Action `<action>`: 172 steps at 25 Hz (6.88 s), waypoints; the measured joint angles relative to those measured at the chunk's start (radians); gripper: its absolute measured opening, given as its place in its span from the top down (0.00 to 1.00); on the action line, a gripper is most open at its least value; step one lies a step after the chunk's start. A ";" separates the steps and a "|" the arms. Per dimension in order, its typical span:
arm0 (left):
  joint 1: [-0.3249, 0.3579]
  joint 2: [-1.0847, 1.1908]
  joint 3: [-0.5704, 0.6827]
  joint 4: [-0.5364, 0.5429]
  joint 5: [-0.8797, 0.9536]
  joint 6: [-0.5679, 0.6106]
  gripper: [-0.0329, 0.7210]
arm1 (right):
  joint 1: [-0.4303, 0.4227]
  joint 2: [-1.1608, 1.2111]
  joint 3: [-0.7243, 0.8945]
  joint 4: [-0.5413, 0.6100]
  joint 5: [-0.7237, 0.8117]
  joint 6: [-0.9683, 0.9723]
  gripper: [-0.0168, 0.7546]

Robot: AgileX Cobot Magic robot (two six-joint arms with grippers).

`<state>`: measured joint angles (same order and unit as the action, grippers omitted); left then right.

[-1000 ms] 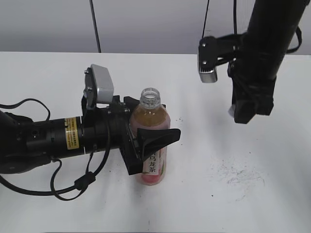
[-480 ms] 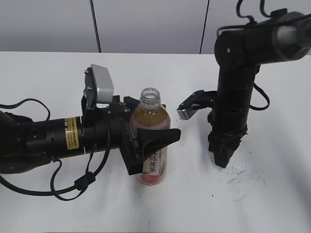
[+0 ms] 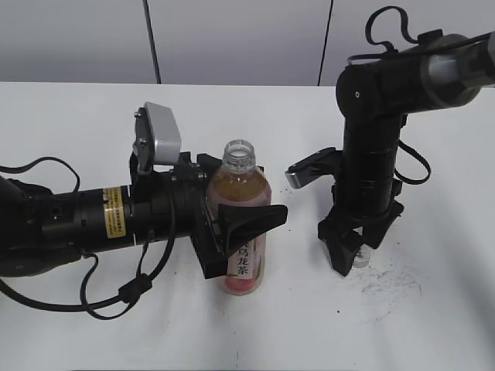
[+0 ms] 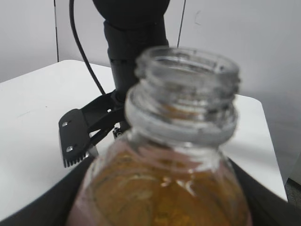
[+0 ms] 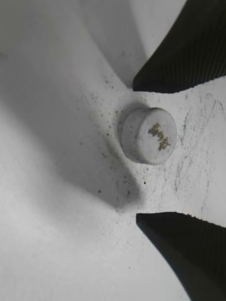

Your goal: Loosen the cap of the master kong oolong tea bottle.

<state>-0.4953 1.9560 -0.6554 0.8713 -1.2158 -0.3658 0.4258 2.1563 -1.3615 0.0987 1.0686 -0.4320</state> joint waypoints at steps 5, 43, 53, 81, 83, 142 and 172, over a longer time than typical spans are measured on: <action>0.000 0.000 0.000 0.000 0.000 0.000 0.37 | 0.000 0.000 0.000 -0.073 0.001 0.095 0.23; 0.000 -0.157 0.000 -0.055 0.006 0.019 0.18 | 0.000 -0.085 0.000 -0.081 -0.050 0.132 0.23; 0.000 -0.361 0.001 -0.062 0.087 -0.007 0.18 | 0.000 -0.101 0.000 -0.080 -0.050 0.137 0.23; 0.000 -1.346 -0.045 -0.727 2.175 0.241 0.18 | 0.000 -0.685 0.101 -0.053 0.140 0.310 0.23; 0.000 -1.448 -0.045 -0.738 2.212 0.248 0.18 | 0.000 -0.772 0.172 -0.032 0.143 0.310 0.23; 0.295 -1.936 0.093 -0.821 2.242 0.270 0.28 | -0.223 -1.957 0.847 -0.041 0.035 0.262 0.23; 0.435 -1.963 0.094 -0.822 2.241 0.270 0.28 | -0.388 -2.162 0.847 -0.029 0.032 0.262 0.23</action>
<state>-0.0604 -0.0071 -0.5614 0.0497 1.0253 -0.0956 0.0376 -0.0059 -0.5143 0.0697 1.1010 -0.1701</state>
